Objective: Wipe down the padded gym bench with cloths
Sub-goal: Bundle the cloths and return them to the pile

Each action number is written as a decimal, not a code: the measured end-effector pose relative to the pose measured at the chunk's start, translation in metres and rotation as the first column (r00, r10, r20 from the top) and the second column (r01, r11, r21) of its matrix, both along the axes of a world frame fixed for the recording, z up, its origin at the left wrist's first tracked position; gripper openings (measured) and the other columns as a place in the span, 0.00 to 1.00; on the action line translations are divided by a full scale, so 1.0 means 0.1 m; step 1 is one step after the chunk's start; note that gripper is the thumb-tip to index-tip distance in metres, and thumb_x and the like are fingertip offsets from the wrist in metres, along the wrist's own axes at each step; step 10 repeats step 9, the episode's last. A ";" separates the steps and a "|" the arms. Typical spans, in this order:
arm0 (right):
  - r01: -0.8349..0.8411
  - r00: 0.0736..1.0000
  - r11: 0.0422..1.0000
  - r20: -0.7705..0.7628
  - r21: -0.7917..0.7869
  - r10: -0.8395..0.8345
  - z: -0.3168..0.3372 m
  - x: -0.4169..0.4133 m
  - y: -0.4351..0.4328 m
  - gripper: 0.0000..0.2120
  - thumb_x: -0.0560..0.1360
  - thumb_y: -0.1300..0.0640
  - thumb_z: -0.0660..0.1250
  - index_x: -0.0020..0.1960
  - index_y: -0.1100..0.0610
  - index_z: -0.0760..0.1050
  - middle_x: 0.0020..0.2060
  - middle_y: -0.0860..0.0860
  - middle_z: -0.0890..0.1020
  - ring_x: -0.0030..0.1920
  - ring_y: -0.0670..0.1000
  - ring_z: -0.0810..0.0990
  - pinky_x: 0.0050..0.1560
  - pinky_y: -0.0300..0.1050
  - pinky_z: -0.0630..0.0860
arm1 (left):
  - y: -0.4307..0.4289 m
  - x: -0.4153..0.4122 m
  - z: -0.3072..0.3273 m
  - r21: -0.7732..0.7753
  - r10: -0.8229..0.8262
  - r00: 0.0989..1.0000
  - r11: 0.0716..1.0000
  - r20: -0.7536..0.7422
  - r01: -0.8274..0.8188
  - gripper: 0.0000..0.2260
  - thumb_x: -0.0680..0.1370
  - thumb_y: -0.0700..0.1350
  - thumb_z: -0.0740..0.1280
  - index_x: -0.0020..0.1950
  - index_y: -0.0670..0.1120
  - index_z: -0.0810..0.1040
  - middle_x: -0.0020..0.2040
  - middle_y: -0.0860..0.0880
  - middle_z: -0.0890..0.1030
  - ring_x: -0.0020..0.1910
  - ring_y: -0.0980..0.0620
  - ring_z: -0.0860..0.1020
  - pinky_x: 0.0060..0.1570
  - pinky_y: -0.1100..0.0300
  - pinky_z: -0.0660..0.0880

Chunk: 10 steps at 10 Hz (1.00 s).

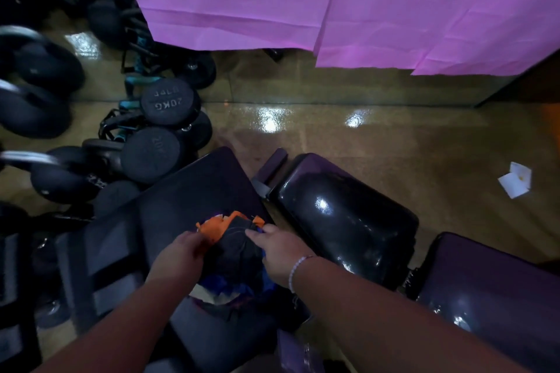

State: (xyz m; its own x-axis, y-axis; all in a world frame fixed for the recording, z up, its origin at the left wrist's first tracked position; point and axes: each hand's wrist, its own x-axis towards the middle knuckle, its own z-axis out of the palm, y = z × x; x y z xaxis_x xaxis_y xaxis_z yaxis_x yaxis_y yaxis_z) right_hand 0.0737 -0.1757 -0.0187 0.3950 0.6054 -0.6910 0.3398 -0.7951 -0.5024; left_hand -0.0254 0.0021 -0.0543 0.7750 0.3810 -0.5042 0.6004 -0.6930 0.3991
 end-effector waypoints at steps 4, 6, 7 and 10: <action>-0.251 0.906 0.968 0.354 0.008 0.232 -0.18 -0.19 -0.07 0.27 0.74 0.52 0.61 0.71 0.43 0.59 0.66 0.53 0.62 0.64 0.59 0.60 0.62 0.55 0.62 | -0.38 -0.22 -0.18 0.222 -0.229 0.940 0.959 0.254 0.174 0.25 0.67 0.54 0.60 0.62 0.47 0.71 0.63 0.42 0.75 0.60 0.42 0.70 0.61 0.50 0.62; -0.354 0.893 0.926 0.247 -0.133 0.377 -0.23 -0.21 -0.09 0.33 0.75 0.50 0.61 0.75 0.49 0.50 0.76 0.47 0.48 0.72 0.59 0.53 0.67 0.59 0.58 | -0.53 -0.29 -0.36 0.235 -0.415 0.910 0.885 0.008 0.401 0.33 0.72 0.59 0.56 0.75 0.53 0.48 0.76 0.52 0.52 0.74 0.52 0.44 0.69 0.50 0.55; -0.352 0.907 0.925 0.194 -0.140 0.374 -0.14 -0.12 -0.21 0.34 0.74 0.52 0.62 0.75 0.48 0.50 0.76 0.46 0.49 0.73 0.58 0.52 0.68 0.57 0.58 | -0.58 -0.21 -0.24 0.191 -0.383 0.924 0.906 -0.007 0.377 0.36 0.74 0.56 0.62 0.72 0.56 0.40 0.75 0.54 0.41 0.71 0.52 0.37 0.71 0.46 0.50; -0.098 0.972 0.982 0.198 -0.161 0.130 0.45 0.19 -0.76 0.20 0.74 0.52 0.59 0.66 0.48 0.68 0.64 0.53 0.71 0.64 0.59 0.68 0.61 0.53 0.68 | -0.78 0.12 0.22 0.215 -0.473 0.880 0.856 -0.043 0.471 0.32 0.70 0.56 0.66 0.72 0.55 0.60 0.75 0.51 0.57 0.74 0.49 0.50 0.69 0.42 0.52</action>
